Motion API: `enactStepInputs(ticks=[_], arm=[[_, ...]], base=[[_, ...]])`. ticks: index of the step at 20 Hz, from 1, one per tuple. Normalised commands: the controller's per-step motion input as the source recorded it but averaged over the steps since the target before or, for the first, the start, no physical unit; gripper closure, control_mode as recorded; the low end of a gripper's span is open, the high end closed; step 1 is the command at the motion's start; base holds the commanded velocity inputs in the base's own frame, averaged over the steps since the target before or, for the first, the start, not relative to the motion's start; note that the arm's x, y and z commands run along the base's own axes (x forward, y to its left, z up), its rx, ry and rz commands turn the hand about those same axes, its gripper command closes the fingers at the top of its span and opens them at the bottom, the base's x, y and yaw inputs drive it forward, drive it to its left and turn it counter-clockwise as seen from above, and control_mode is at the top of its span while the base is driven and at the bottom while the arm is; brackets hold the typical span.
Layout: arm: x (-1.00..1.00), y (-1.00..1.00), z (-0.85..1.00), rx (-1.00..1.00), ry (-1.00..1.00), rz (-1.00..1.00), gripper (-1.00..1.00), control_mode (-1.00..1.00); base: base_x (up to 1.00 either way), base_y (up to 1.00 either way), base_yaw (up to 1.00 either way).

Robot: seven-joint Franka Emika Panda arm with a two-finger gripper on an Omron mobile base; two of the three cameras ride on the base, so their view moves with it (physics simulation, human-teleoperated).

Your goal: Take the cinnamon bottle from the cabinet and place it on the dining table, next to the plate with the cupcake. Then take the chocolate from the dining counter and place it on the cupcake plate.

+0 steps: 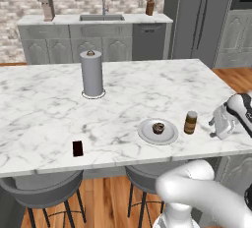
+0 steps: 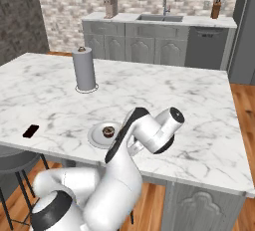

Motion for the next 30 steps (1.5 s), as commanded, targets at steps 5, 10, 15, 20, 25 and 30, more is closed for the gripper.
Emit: enactStepInputs(ticks=[5,10,15,20,25,30], arm=[[-0.35,0.5,0.24,0.01,-0.12,-0.27,-1.0,-1.0],[-0.24,0.55,0.26,0.0,-0.07,-0.31,-1.0,-1.0],[-0.09,0.6,0.32,-0.01,0.0,-0.26,-1.0,-1.0],[0.09,0.68,0.25,0.0,0.13,-0.06,-1.0,-1.0],[0.18,0.72,0.2,-0.01,0.17,0.0,-1.0,-1.0],[0.27,0.74,0.17,0.0,0.24,-0.01,-1.0,-1.0]], base=[[0.0,0.0,0.0],[0.0,0.0,0.0],[0.0,0.0,0.0],[0.0,0.0,0.0],[0.0,0.0,0.0],[0.0,0.0,0.0]])
